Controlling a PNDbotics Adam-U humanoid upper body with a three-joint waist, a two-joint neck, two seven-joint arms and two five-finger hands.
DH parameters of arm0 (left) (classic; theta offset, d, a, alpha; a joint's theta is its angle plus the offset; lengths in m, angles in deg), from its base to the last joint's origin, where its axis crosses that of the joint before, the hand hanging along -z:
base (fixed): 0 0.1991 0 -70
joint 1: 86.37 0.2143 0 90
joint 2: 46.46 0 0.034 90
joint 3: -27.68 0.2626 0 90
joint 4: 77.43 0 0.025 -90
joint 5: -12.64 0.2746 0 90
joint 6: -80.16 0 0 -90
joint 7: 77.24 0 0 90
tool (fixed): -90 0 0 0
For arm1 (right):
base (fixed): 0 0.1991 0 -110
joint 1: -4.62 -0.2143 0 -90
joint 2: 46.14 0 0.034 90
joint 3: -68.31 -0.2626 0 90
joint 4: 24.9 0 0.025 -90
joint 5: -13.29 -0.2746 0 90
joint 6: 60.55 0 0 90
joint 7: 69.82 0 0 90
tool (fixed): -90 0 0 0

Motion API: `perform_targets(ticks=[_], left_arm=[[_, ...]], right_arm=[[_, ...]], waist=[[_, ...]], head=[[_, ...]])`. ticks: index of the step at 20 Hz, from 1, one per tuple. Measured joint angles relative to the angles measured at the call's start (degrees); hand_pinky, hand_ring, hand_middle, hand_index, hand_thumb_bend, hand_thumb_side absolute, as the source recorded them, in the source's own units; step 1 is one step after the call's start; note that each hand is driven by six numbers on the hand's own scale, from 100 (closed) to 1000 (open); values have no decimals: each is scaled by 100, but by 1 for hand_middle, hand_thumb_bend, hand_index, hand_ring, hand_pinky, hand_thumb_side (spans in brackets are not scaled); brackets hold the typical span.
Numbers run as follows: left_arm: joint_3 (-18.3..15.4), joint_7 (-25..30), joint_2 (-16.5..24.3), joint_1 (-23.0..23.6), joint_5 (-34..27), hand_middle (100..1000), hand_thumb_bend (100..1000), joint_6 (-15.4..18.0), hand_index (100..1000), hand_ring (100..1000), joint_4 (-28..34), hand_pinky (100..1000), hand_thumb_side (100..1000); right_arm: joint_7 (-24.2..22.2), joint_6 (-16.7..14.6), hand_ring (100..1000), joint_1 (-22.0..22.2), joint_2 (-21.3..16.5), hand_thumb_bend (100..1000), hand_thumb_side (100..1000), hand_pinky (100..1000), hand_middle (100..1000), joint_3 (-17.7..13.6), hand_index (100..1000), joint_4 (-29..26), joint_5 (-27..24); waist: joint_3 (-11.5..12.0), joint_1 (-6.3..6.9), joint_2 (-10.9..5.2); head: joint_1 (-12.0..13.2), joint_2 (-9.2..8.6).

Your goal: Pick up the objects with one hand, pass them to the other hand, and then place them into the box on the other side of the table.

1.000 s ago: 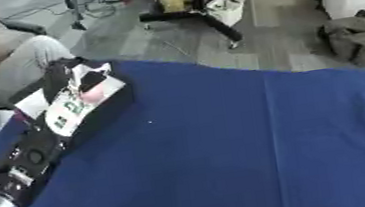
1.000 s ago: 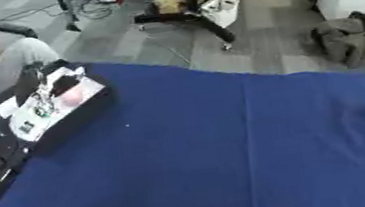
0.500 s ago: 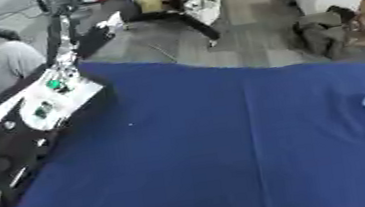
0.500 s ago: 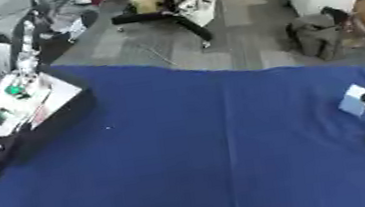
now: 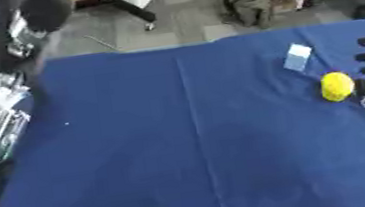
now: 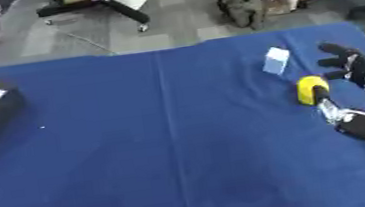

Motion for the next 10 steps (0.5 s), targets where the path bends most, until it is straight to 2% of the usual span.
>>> perform_targets(ticks=[4,8,10], left_arm=[[212,180,-389,158,-32,838,965,85,873,830,2,755,643],[397,270,-578,231,84,838,966,65,872,830,1,755,646],[476,304,-636,277,152,838,966,41,872,830,1,755,647]], right_arm=[[154,40,893,-354,-416,100,359,807,984,19,1000,1078,17],[234,62,897,-718,-688,100,483,809,984,116,1000,2139,198],[290,70,896,-846,-753,100,508,808,980,149,1000,2584,287]], waist=[[179,-1,129],[357,-8,227],[449,-21,273]], head=[[-304,-28],[-514,-176],[-594,-252]])
